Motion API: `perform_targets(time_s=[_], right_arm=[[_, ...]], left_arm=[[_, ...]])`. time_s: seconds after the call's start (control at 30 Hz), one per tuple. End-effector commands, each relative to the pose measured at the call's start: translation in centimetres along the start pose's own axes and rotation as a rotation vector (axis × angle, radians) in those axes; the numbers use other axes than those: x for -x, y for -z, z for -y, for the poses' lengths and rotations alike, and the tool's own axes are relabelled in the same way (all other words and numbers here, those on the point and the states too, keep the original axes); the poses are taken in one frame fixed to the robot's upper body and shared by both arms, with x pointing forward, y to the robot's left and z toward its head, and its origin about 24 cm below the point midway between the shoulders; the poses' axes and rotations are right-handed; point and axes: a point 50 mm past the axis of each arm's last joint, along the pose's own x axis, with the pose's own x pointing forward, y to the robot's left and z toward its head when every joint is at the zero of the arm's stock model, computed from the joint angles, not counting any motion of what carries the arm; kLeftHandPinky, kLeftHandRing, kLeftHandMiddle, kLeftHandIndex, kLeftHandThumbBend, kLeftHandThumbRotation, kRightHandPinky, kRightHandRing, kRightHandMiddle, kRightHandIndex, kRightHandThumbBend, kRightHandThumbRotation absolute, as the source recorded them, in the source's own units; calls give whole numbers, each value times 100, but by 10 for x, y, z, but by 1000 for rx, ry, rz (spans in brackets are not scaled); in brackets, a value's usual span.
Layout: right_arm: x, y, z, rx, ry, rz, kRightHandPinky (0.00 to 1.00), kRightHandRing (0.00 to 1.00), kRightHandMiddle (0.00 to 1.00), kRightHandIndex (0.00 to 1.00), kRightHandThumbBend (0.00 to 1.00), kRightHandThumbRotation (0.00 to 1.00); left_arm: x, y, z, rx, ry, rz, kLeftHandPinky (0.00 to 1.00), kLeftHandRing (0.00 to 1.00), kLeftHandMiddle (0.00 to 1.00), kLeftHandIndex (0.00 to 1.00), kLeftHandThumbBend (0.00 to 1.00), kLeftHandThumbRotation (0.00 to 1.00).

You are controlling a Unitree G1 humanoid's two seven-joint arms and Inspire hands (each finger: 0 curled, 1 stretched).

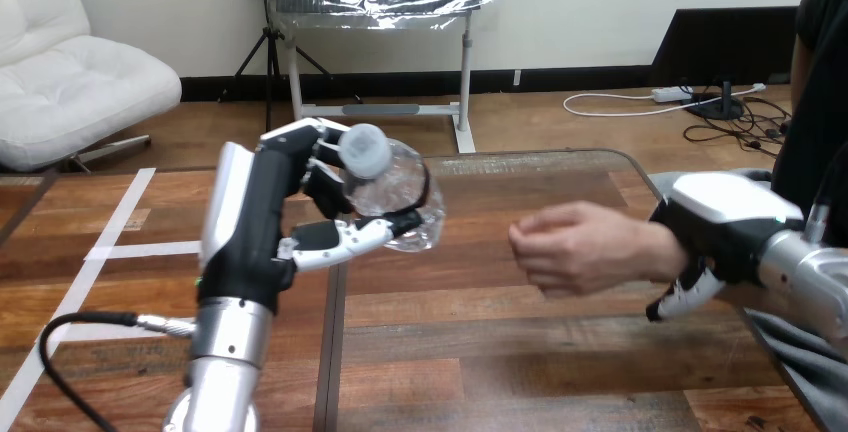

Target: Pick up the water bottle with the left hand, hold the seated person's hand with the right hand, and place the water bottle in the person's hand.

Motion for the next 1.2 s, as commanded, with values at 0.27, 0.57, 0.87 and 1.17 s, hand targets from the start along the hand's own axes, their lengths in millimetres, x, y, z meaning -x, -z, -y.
perform_targets(time_s=[0.27, 0.57, 0.87, 1.17], right_arm=[[11, -12, 59, 41, 202, 62, 18, 25, 33, 35, 74, 0], [15, -19, 67, 64, 227, 59, 14, 21, 30, 35, 75, 0], [18, -26, 73, 58, 256, 76, 12, 20, 29, 33, 75, 0], [21, -33, 76, 52, 271, 105, 12, 19, 28, 32, 73, 0]], left_arm=[[-31, -39, 11, 35, 7, 168, 30, 34, 40, 50, 56, 0], [-35, -43, 24, 61, 27, 172, 30, 34, 39, 49, 57, 0], [-38, -48, 35, 99, 59, 169, 30, 34, 39, 49, 56, 0], [-40, -53, 46, 129, 82, 177, 32, 35, 40, 50, 56, 0]])
